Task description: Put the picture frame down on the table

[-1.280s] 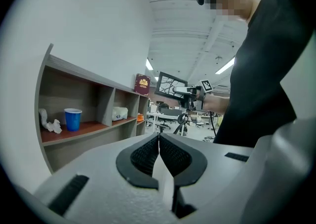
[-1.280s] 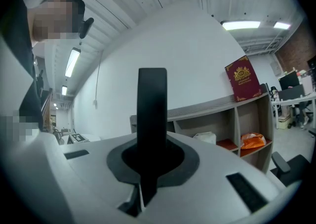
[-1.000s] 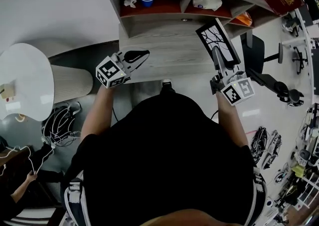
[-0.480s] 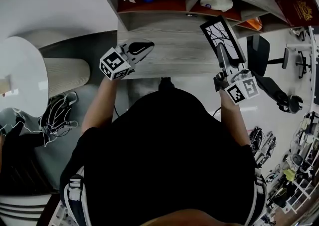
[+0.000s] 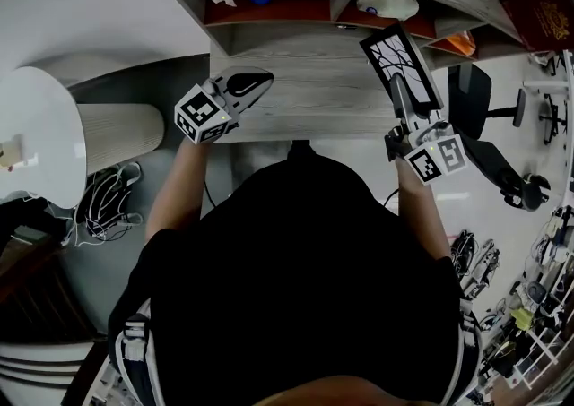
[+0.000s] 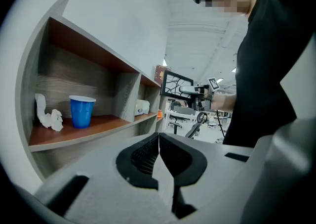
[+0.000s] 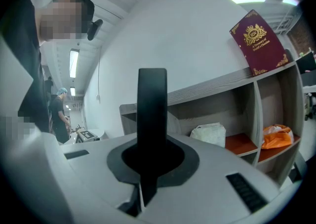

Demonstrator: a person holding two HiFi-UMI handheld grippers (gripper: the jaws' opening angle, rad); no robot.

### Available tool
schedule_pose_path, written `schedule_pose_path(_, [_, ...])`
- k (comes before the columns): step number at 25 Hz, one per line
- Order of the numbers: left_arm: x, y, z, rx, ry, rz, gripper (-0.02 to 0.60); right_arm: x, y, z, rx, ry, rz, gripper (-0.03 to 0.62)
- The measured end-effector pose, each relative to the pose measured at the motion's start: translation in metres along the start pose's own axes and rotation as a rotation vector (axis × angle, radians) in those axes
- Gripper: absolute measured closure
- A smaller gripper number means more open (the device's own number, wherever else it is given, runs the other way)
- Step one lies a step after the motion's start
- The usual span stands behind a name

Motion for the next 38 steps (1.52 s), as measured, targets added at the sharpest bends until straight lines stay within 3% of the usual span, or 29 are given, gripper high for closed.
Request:
schedule_pose_path(13, [0.005,0.001,-0.008,0.021,-0.029,0.029,0.563,-0.016,0.003,-0.013,0.019,-0.024,0.0,0.577])
schedule_pose_path(25, [0.008,-0.003,-0.032,0.078,0.017,0.039,0.563,-0.036,0.007,-0.024,0.043,-0.076,-0.045,0.577])
schedule_pose_path(38, [0.009,-0.008,-0.044,0.111,-0.029,0.045,0.563,-0.054,0.021,-0.045,0.083,-0.163,-0.077,0.577])
Point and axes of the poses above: the fingertips, and each gripper's own axes: z backward along the fingers, x to its left, y out of its underside, the point moved 10 cm from there along z, backward along the fingers, and after that the axes turned 3 degrees about y, right-handed, at the moved point
